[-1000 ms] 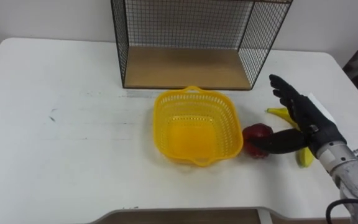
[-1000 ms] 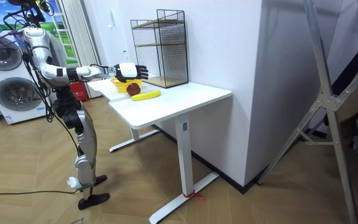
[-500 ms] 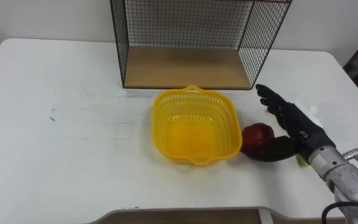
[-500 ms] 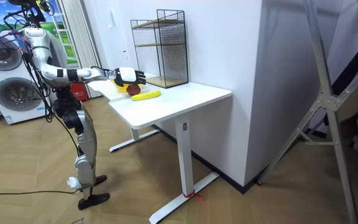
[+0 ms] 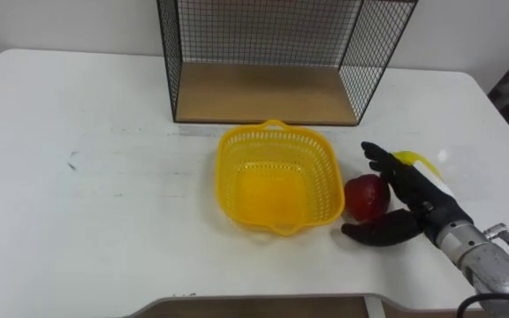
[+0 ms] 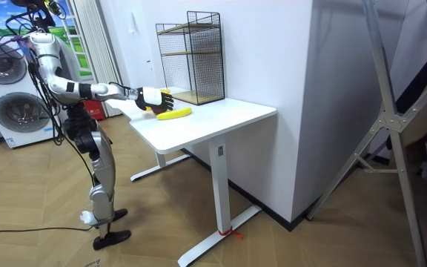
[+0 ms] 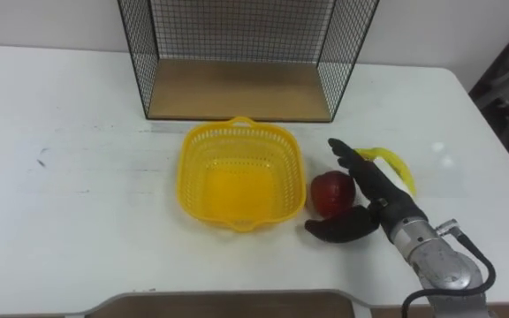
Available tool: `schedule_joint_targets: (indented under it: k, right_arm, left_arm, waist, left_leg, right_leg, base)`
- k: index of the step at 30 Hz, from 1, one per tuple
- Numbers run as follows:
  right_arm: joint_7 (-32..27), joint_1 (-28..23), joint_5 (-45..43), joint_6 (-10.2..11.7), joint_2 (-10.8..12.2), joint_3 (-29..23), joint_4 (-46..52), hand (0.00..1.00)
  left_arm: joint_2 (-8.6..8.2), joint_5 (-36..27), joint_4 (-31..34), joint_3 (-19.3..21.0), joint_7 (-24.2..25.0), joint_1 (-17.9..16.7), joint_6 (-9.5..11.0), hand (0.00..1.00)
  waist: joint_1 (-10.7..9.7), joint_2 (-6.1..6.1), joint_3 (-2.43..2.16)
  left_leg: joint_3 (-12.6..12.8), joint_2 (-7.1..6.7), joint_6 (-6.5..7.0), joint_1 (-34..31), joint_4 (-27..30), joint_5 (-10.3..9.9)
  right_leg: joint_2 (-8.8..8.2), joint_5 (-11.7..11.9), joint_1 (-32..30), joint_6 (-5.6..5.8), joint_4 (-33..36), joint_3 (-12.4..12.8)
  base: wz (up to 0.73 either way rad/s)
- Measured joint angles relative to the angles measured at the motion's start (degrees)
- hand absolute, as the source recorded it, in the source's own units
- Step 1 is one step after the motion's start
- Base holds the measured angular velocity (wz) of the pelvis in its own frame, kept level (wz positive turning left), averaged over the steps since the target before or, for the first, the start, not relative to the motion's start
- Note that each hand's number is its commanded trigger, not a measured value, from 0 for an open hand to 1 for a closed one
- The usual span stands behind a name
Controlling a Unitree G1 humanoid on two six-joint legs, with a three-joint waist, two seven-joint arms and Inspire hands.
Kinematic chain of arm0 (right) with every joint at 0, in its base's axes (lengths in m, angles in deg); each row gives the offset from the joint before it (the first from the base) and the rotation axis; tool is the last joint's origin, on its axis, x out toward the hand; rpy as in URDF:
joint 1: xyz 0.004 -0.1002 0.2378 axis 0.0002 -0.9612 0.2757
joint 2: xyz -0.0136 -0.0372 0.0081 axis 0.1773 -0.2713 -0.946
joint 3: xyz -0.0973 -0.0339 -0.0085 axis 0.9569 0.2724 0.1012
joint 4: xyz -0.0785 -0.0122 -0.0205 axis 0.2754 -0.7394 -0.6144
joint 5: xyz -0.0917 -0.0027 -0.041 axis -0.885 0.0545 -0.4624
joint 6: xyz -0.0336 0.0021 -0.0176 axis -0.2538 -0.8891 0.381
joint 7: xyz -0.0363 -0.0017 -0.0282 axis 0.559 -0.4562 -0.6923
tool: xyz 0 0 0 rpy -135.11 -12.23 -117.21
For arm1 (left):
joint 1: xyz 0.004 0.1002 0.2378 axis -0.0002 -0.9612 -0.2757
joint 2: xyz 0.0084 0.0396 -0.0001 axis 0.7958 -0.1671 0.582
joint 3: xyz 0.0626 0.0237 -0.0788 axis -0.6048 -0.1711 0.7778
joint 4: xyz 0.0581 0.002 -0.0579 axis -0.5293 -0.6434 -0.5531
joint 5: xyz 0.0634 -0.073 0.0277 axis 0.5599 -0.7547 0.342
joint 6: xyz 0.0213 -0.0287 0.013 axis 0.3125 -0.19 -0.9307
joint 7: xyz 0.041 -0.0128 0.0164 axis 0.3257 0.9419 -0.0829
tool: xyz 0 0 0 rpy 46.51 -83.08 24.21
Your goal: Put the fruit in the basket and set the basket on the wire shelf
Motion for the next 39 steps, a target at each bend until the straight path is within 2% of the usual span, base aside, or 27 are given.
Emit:
schedule_joint_targets:
  k: [8,15,20,21,22,23,27,33,39]
  right_arm:
    - [0.1,0.2,-1.9,-0.6,0.0,0.3,-0.1,0.0]
    - [0.6,0.2,-2.9,-0.6,0.0,0.6,-0.1,0.0]
    - [0.5,0.2,-7.3,-0.5,0.0,1.0,-0.1,0.02]
    - [0.5,0.2,-8.6,-0.5,0.0,1.0,0.0,0.22]
    - [0.5,0.2,-9.1,-0.5,0.0,1.0,0.1,0.7]
    - [0.5,0.2,-10.3,-0.5,0.0,1.0,0.1,1.0]
    - [-0.6,0.4,-13.3,-0.3,0.0,0.9,0.1,1.0]
    - [-2.2,0.7,-18.4,-0.5,0.0,1.6,0.4,1.0]
    - [-2.3,0.7,-19.3,-0.6,0.0,1.9,0.5,1.0]
  left_arm:
    - [0.01,0.0,0.2,0.0,0.0,0.1,-0.1,0.0]
    - [0.01,0.0,0.2,0.0,0.0,0.1,-0.4,0.0]
    - [0.14,0.0,0.2,0.0,0.0,0.1,-0.4,0.0]
    - [0.14,0.0,0.3,0.0,0.0,-0.1,-0.4,0.0]
    - [0.15,0.0,0.3,0.0,0.0,-0.1,-0.4,0.0]
    - [0.16,0.0,0.4,0.0,0.1,-0.1,-0.4,0.0]
    - [0.17,0.1,0.5,0.0,0.2,0.1,-0.4,0.0]
    - [0.42,0.1,0.5,0.0,0.2,0.2,-0.4,0.0]
    - [0.57,0.1,0.5,0.0,0.2,0.1,-0.7,0.0]
  waist:
    - [0.9,0.09,0.03]
    - [1.0,0.06,0.01]
    - [1.1,-0.07,-0.09]
    - [1.2,-0.11,-0.12]
    - [1.2,-0.13,-0.13]
    - [1.2,-0.13,-0.13]
    - [1.2,-0.31,-0.25]
    - [1.0,-0.76,-0.17]
    - [0.9,-0.94,-0.15]
  left_leg:
    - [-0.1,0.0,0.0,0.0,0.0,0.0]
    - [-0.4,-0.03,0.0,0.0,0.1,0.0]
    - [-0.6,-0.02,0.0,0.1,0.1,0.0]
    - [-0.6,-0.03,0.0,0.2,0.1,0.0]
    - [-0.6,-0.03,0.0,0.2,0.1,0.0]
    - [-0.6,-0.03,0.0,0.2,0.1,0.0]
    - [-0.7,-0.06,0.0,0.5,0.1,0.0]
    - [-0.9,-0.07,-0.01,1.0,-0.4,0.0]
    - [-0.9,-0.14,0.0,1.0,-0.3,0.0]
  right_leg:
    - [0.14,0.0,0.2,-0.01,0.0,-0.1]
    - [0.11,0.0,0.2,-0.01,0.0,-0.3]
    - [-0.05,0.0,0.1,-0.01,0.0,-0.5]
    - [-0.07,0.0,0.1,-0.01,0.0,-0.4]
    - [-0.09,0.0,0.1,-0.01,0.0,-0.4]
    - [-0.12,0.0,0.1,-0.02,0.0,-0.4]
    - [-0.12,0.0,0.5,-0.01,-0.1,-0.4]
    - [-0.05,0.0,1.2,-0.01,-0.1,-0.7]
    - [-0.03,0.1,1.1,0.04,0.0,-0.5]
  base:
    - [0.0]
    - [0.0]
    - [0.0]
    - [0.0]
    - [0.0]
    - [0.0]
    - [0.0]
    - [0.0]
    - [0.0]
